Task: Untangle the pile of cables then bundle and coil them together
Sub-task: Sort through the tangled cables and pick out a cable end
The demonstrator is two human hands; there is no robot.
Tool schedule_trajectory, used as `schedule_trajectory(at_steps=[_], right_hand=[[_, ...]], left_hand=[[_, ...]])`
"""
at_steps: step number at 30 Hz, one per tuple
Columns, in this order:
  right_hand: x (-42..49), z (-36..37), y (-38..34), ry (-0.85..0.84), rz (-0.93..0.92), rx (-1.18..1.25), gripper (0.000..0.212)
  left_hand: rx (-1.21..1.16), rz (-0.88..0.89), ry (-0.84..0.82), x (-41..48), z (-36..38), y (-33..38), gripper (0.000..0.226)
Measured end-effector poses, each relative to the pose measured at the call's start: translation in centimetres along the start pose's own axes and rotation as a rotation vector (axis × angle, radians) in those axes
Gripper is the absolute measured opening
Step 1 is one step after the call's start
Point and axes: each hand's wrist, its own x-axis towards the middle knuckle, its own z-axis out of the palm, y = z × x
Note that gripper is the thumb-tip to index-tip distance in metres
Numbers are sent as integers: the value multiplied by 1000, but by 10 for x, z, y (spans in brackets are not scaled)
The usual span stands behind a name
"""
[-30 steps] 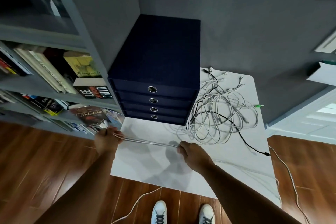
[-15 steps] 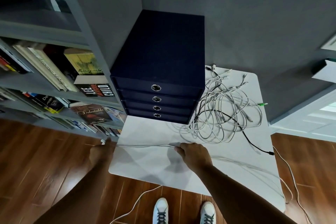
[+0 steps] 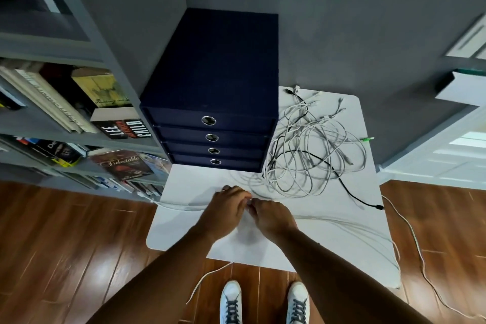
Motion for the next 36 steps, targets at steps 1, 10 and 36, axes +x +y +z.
schedule_trajectory(at_steps=[1,10,36], right_hand=[[-1,-1,0,-14,2,22,39],[-3,-4,13,-105,43,275,27],[-85,-41,179,103,98,106,24]], left_hand=[[-23,-20,0,3,7,2,25],[-8,-76,-139,8,14,-10,34],[-40,-255,-491,32,-20,-10,28]])
